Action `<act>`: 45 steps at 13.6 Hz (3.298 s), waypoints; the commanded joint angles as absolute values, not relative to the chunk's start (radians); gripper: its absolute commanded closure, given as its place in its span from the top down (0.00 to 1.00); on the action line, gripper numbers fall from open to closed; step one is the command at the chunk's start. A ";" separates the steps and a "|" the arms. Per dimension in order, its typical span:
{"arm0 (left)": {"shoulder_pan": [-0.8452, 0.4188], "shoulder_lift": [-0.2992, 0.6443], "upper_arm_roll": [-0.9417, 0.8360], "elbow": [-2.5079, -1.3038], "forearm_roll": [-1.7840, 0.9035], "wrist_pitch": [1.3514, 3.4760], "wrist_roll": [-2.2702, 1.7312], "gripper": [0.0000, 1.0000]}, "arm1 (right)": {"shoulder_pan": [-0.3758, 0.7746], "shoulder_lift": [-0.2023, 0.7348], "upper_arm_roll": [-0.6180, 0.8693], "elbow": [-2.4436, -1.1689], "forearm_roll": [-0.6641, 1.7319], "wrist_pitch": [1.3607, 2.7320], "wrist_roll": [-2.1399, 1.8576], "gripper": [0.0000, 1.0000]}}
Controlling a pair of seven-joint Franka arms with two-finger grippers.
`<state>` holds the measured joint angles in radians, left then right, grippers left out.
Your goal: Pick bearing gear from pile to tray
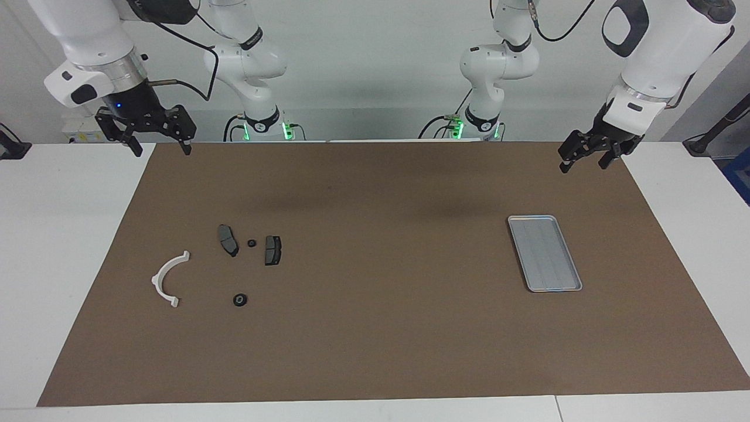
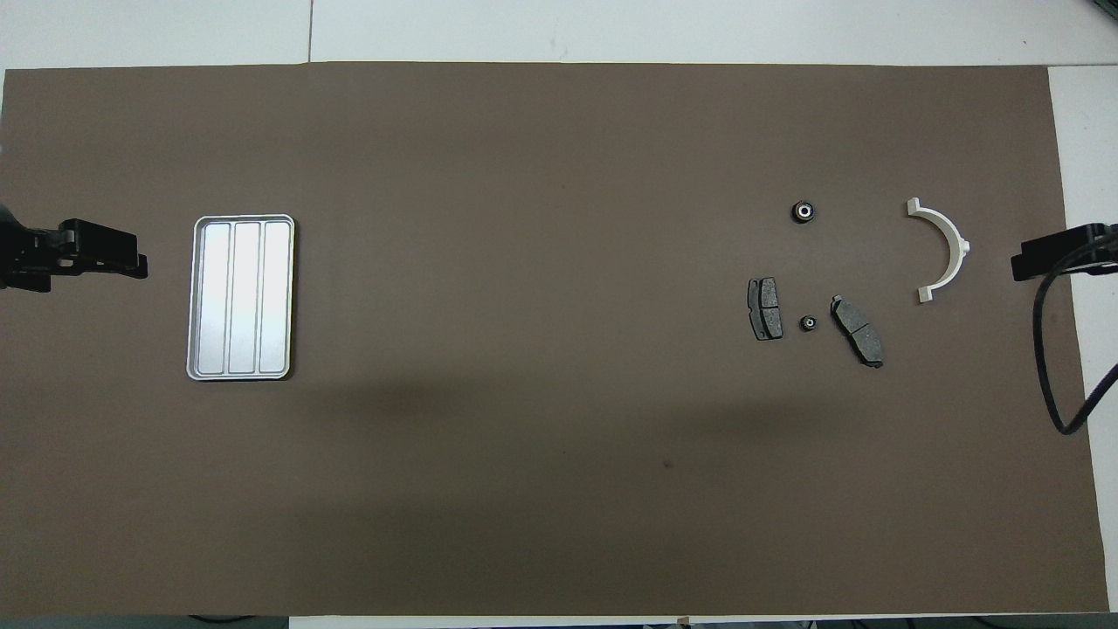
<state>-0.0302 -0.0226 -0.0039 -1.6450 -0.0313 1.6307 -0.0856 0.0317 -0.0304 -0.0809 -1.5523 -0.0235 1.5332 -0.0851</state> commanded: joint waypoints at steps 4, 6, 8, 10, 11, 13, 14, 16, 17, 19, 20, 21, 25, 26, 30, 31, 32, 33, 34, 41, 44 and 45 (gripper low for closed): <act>-0.026 -0.051 -0.009 -1.671 -0.018 1.623 -0.083 1.00 | 0.040 -0.043 -0.072 -1.580 -0.050 1.549 -0.107 1.00; -0.026 -0.051 -0.009 -1.671 -0.017 1.623 -0.084 1.00 | 0.048 -0.045 -0.068 -1.595 -0.063 1.565 -0.109 1.00; -0.026 -0.051 -0.009 -1.671 -0.018 1.623 -0.084 1.00 | 0.070 -0.043 -0.066 -1.617 -0.063 1.568 -0.082 1.00; -0.026 -0.051 -0.009 -1.671 -0.017 1.623 -0.084 1.00 | 0.081 -0.040 -0.066 -1.646 -0.064 1.571 -0.057 1.00; -0.026 -0.051 -0.009 -1.671 -0.018 1.623 -0.084 1.00 | 0.096 -0.043 -0.066 -1.675 -0.064 1.595 -0.057 1.00; -0.026 -0.051 -0.009 -1.671 -0.018 1.623 -0.084 1.00 | 0.100 -0.060 -0.066 -1.747 -0.066 1.663 -0.057 1.00; -0.026 -0.051 -0.009 -1.671 -0.017 1.623 -0.084 1.00 | 0.100 -0.061 -0.066 -1.785 -0.064 1.705 -0.058 1.00; -0.026 -0.051 -0.009 -1.671 -0.018 1.623 -0.084 1.00 | 0.101 -0.049 -0.066 -1.830 -0.064 1.758 -0.057 1.00; -0.026 -0.051 -0.009 -1.671 -0.018 1.623 -0.084 1.00 | 0.101 -0.038 -0.064 -1.847 -0.064 1.779 -0.057 1.00; -0.026 -0.051 -0.009 -1.671 -0.017 1.623 -0.084 1.00 | 0.118 -0.020 -0.064 -1.877 -0.064 1.828 -0.054 0.98; -0.026 -0.051 -0.008 -1.671 -0.017 1.623 -0.084 1.00 | 0.123 -0.008 -0.064 -1.885 -0.064 1.841 -0.034 0.97; -0.026 -0.051 -0.009 -1.671 -0.018 1.623 -0.083 1.00 | 0.133 0.011 -0.064 -1.887 -0.064 1.857 -0.002 0.96; -0.026 -0.051 -0.009 -1.671 -0.017 1.623 -0.084 1.00 | 0.144 0.075 -0.064 -1.899 -0.064 1.940 0.021 0.96; -0.026 -0.051 -0.008 -1.671 -0.018 1.623 -0.084 1.00 | 0.144 0.092 -0.064 -1.908 -0.064 1.966 0.026 0.95; -0.026 -0.051 -0.009 -1.671 -0.018 1.623 -0.083 1.00 | 0.144 0.139 -0.064 -1.933 -0.063 2.060 0.046 0.86; -0.026 -0.051 -0.009 -1.671 -0.018 1.623 -0.084 1.00 | 0.146 0.149 -0.064 -1.936 -0.063 2.077 0.063 0.82; -0.026 -0.051 -0.009 -1.671 -0.017 1.623 -0.084 1.00 | 0.164 0.156 -0.064 -1.937 -0.063 2.092 0.077 0.79; -0.026 -0.051 -0.009 -1.671 -0.018 1.623 -0.083 1.00 | 0.166 0.164 -0.064 -1.939 -0.063 2.097 0.078 0.72; -0.026 -0.051 -0.009 -1.672 -0.018 1.623 -0.083 1.00 | 0.166 0.175 -0.064 -1.939 -0.063 2.115 0.077 0.71; -0.026 -0.051 -0.009 -1.671 -0.018 1.623 -0.083 1.00 | 0.173 0.229 -0.064 -2.008 -0.061 2.256 0.094 0.73; -0.026 -0.051 -0.009 -1.671 -0.018 1.623 -0.083 1.00 | 0.179 0.224 -0.064 -2.045 -0.061 2.270 0.109 0.73; -0.026 -0.051 -0.009 -1.671 -0.018 1.623 -0.084 1.00 | 0.181 0.219 -0.063 -2.057 -0.061 2.270 0.113 0.73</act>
<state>-0.0302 -0.0226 -0.0039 -1.6450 -0.0313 1.6307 -0.0856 0.1763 0.2397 -0.0641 -2.0146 -0.0470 2.2453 0.0797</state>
